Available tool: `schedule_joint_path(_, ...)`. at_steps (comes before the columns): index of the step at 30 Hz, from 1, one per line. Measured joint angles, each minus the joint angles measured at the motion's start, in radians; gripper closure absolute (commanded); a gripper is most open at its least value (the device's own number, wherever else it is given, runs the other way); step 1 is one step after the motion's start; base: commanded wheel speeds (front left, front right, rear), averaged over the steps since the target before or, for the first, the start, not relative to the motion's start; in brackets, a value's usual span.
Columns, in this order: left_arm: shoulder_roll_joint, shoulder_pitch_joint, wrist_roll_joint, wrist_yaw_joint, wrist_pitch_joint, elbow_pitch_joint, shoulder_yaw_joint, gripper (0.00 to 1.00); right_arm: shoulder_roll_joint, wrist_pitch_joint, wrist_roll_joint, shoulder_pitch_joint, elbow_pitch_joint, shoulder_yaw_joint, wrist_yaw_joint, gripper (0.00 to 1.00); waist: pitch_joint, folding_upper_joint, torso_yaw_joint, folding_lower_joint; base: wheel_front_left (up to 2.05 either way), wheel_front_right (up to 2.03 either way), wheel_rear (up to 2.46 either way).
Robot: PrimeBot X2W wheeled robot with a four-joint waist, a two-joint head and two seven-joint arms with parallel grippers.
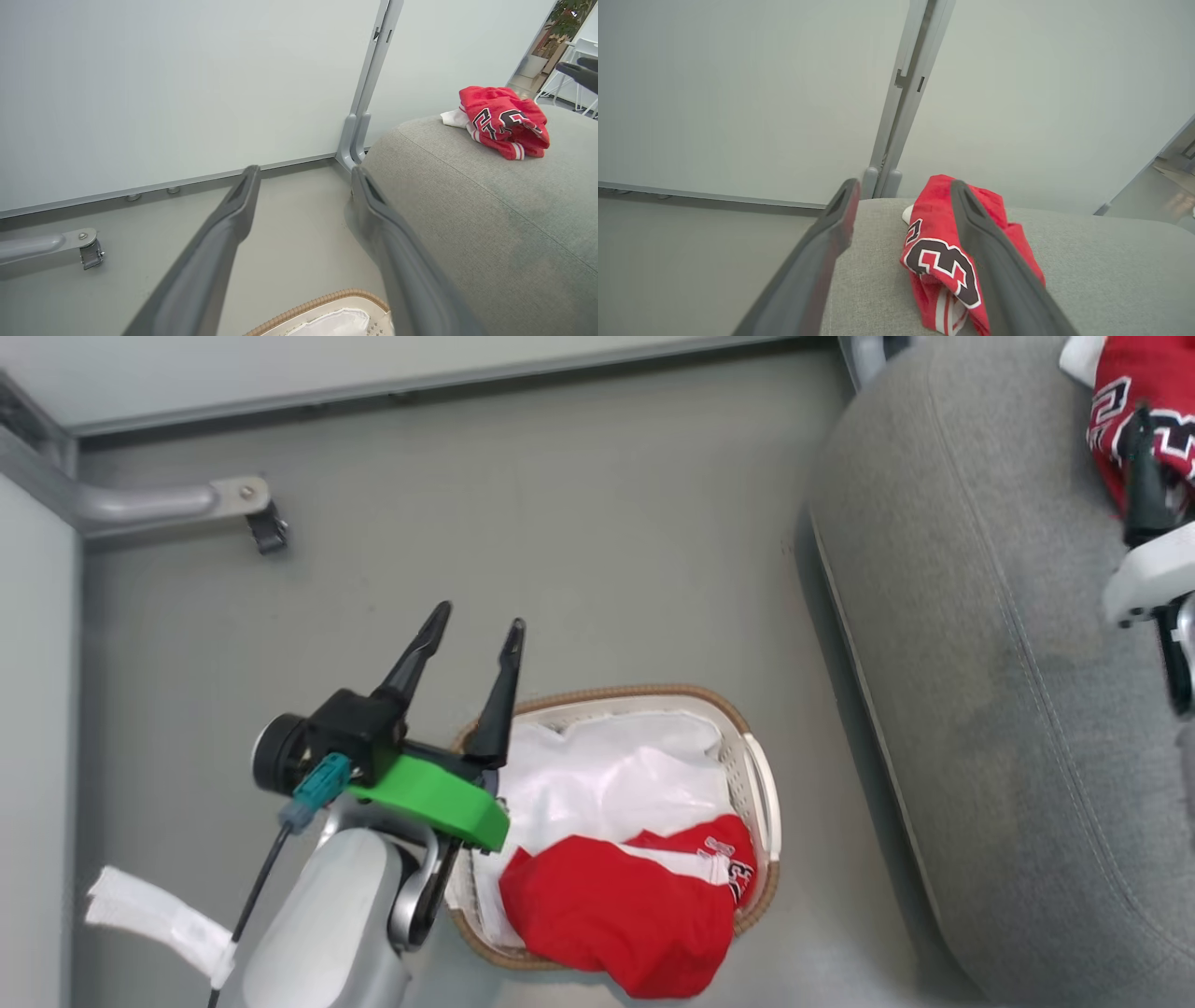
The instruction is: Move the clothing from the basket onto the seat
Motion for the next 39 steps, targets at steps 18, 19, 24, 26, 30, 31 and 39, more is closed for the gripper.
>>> schedule_joint_path(18,-0.044,0.286,0.026,0.002,0.0,-0.03,0.328,0.0,0.278,0.0,0.081,0.36,-0.225,0.023,0.0,0.0,-0.184,0.0,0.088,0.0,0.0,0.0,0.0)
schedule_joint_path(19,-0.045,0.299,0.026,0.002,0.0,-0.031,0.337,0.0,0.287,0.0,0.088,0.381,-0.235,0.023,0.0,0.0,-0.19,0.0,0.089,0.0,0.0,0.0,0.0)
schedule_joint_path(24,-0.048,0.348,0.026,0.001,0.0,-0.032,0.353,0.0,0.294,0.0,0.128,0.479,-0.27,0.054,0.0,0.0,-0.211,0.0,0.092,0.0,0.0,0.0,0.0)
schedule_joint_path(26,-0.049,0.361,0.025,0.001,0.0,-0.032,0.349,0.0,0.295,0.0,0.146,0.517,-0.283,0.077,0.0,0.0,-0.218,0.0,0.095,0.0,0.0,0.0,0.0)
schedule_joint_path(30,-0.049,0.374,0.015,0.003,0.0,-0.034,0.344,0.0,0.297,0.0,0.155,0.563,-0.307,0.121,0.0,0.0,-0.23,0.0,0.098,0.0,0.0,0.0,0.0)
schedule_joint_path(31,-0.049,0.376,0.014,0.004,0.0,-0.035,0.343,0.0,0.297,0.0,0.156,0.569,-0.313,0.124,0.0,0.0,-0.232,0.0,0.097,0.0,0.0,0.0,0.0)
schedule_joint_path(39,-0.049,0.401,-0.001,0.016,0.0,-0.037,0.339,0.0,0.296,0.0,0.157,0.596,-0.329,0.152,0.0,0.0,-0.253,0.0,0.084,0.0,0.0,0.0,0.0)
